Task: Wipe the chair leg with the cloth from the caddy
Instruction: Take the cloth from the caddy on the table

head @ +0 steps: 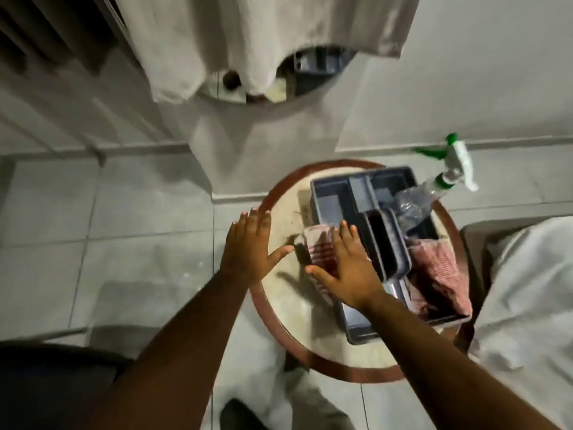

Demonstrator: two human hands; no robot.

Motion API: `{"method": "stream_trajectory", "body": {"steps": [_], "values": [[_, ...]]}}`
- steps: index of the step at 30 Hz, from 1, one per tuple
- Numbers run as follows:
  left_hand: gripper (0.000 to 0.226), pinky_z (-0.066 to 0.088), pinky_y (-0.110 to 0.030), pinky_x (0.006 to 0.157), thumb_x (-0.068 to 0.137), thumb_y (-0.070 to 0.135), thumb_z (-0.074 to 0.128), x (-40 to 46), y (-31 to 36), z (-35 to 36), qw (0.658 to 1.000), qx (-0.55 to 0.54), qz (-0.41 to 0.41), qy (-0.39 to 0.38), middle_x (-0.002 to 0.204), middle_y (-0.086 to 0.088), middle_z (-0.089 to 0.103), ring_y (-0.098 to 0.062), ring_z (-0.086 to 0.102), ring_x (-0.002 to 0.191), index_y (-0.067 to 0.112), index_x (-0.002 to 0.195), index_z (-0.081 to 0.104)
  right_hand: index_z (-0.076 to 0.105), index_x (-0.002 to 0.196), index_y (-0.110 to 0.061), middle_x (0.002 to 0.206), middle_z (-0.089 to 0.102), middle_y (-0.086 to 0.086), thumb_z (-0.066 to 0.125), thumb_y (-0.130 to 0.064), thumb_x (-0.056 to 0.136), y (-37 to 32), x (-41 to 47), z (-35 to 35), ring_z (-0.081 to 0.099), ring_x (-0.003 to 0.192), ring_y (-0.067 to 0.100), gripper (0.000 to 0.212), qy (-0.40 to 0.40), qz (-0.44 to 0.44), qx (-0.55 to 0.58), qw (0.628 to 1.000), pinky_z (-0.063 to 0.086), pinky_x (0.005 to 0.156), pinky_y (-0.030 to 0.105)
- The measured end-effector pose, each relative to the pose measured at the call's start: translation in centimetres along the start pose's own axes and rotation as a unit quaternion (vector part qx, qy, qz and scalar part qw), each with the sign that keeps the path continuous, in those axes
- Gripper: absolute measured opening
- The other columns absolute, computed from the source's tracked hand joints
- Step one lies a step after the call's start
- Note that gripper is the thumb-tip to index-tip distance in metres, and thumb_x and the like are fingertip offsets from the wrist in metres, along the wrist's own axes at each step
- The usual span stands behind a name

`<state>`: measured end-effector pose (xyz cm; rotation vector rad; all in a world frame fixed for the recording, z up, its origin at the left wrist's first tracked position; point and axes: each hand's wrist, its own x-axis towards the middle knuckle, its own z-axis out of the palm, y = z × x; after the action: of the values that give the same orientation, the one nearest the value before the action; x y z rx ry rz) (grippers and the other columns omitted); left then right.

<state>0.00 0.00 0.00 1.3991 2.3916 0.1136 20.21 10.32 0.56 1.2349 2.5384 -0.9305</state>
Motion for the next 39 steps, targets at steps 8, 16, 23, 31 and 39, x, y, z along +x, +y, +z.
{"method": "stream_trajectory", "body": {"steps": [8, 16, 23, 31, 39], "values": [[0.085, 0.029, -0.06, 0.116, 0.089, 0.066, 0.037, 0.9, -0.7, 15.7, 0.998, -0.012, 0.056, 0.001, 0.156, -0.026, 0.031, -0.046, 0.028, 0.145, 0.004, 0.148, 0.035, -0.036, 0.148, -0.021, 0.159, -0.04, 0.002, 0.051, -0.065, 0.095, 3.0, 3.3, 8.0, -0.033, 0.151, 0.022, 0.111, 0.024, -0.051, -0.07, 0.996, -0.013, 0.123, 0.038], [0.088, 0.014, -0.05, 0.122, 0.09, 0.072, 0.035, 1.0, -2.0, 21.8, 0.997, 0.024, 0.064, 0.03, 0.162, -0.019, 0.019, -0.038, 0.015, 0.151, 0.014, 0.154, 0.022, -0.024, 0.161, -0.014, 0.157, -0.041, 0.0, 0.041, -0.035, 0.108, 3.5, 4.1, 10.0, -0.039, 0.143, 0.011, 0.086, 0.003, -0.004, -0.072, 0.997, -0.009, 0.123, 0.029], [0.093, 0.003, -0.049, 0.124, 0.085, 0.077, 0.013, 1.1, -2.5, 19.8, 0.994, 0.05, 0.086, -0.038, 0.166, -0.015, 0.001, -0.033, -0.002, 0.153, 0.017, 0.156, 0.007, 0.011, 0.165, -0.013, 0.171, -0.004, 0.002, 0.049, -0.004, 0.104, 2.3, 2.7, 6.3, 0.011, 0.162, 0.028, 0.073, 0.061, -0.026, 0.064, 0.996, 0.018, 0.131, 0.043], [0.091, 0.016, -0.051, 0.121, 0.088, 0.075, 0.03, -5.8, -13.4, 14.8, 0.995, 0.08, 0.051, -0.029, 0.164, -0.019, 0.009, -0.037, 0.01, 0.152, 0.017, 0.155, 0.013, 0.052, 0.149, -0.001, 0.137, 0.066, 0.005, 0.045, -0.012, 0.103, -4.8, 0.8, 5.6, 0.063, 0.113, -0.015, 0.048, 0.279, -0.02, 0.288, 0.916, 0.051, 0.1, 0.015], [0.093, -0.001, -0.049, 0.124, 0.083, 0.079, 0.014, -20.3, -28.9, 13.3, 0.99, 0.108, -0.04, -0.077, 0.165, -0.014, -0.011, -0.032, -0.01, 0.153, 0.023, 0.155, -0.005, 0.059, 0.141, -0.008, 0.126, 0.07, 0.025, 0.049, -0.024, 0.1, -16.3, -3.6, 23.6, 0.069, 0.102, 0.036, 0.045, 0.132, 0.074, 0.51, 0.847, 0.057, 0.09, 0.049]]}}
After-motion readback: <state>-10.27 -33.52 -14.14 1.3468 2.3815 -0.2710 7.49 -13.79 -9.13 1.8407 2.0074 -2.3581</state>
